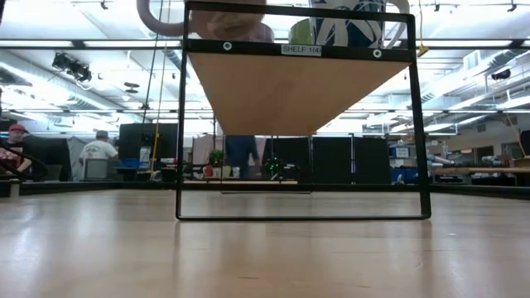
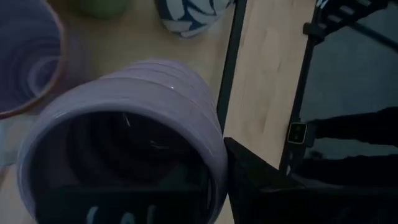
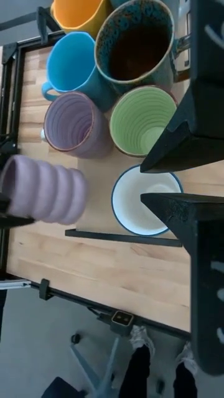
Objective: Place coffee mugs
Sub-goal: Put the violet mug on the shelf
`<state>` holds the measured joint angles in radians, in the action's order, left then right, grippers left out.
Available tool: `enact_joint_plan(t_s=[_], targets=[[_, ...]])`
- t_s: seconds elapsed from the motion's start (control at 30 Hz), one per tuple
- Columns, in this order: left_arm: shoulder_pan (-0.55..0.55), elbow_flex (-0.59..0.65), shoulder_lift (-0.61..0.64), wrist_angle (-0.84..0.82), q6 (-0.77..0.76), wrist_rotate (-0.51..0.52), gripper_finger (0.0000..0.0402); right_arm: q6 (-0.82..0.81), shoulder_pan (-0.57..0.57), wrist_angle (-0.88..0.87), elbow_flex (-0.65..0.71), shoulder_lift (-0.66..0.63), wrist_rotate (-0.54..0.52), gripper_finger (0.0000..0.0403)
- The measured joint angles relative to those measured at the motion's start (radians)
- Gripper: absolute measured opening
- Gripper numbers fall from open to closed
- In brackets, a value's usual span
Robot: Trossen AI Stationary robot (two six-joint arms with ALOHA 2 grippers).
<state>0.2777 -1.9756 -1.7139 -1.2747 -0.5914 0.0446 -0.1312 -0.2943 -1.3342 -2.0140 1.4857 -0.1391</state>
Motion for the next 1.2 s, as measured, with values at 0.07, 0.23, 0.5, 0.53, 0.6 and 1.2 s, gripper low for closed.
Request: enact_joint_plan(t_s=[0.07, 0.23, 0.5, 0.53, 0.6, 1.2], targets=[[-0.009, -0.019, -0.035, -0.010, 0.001, -0.015, 0.0040, -0.005, 0.000, 0.000, 0.000, 0.000, 0.000, 0.0068], [-0.013, -0.035, -0.084, -0.011, -0.003, -0.017, 0.0040, -0.008, 0.000, 0.000, 0.000, 0.000, 0.000, 0.0068], [-0.012, -0.035, -0.108, 0.064, -0.056, -0.007, 0.0040, -0.007, 0.000, 0.001, 0.000, 0.000, 0.000, 0.0068], [-0.012, -0.035, -0.115, 0.055, -0.058, -0.007, 0.0040, -0.007, 0.000, 0.000, 0.000, 0.000, 0.000, 0.0068], [-0.012, -0.035, -0.124, 0.037, -0.073, -0.005, 0.0040, -0.004, 0.000, 0.001, 0.000, 0.000, 0.000, 0.0068], [-0.009, -0.035, -0.151, 0.030, -0.081, -0.024, 0.0049, 0.011, 0.000, 0.006, 0.000, 0.000, 0.002, 0.0068]])
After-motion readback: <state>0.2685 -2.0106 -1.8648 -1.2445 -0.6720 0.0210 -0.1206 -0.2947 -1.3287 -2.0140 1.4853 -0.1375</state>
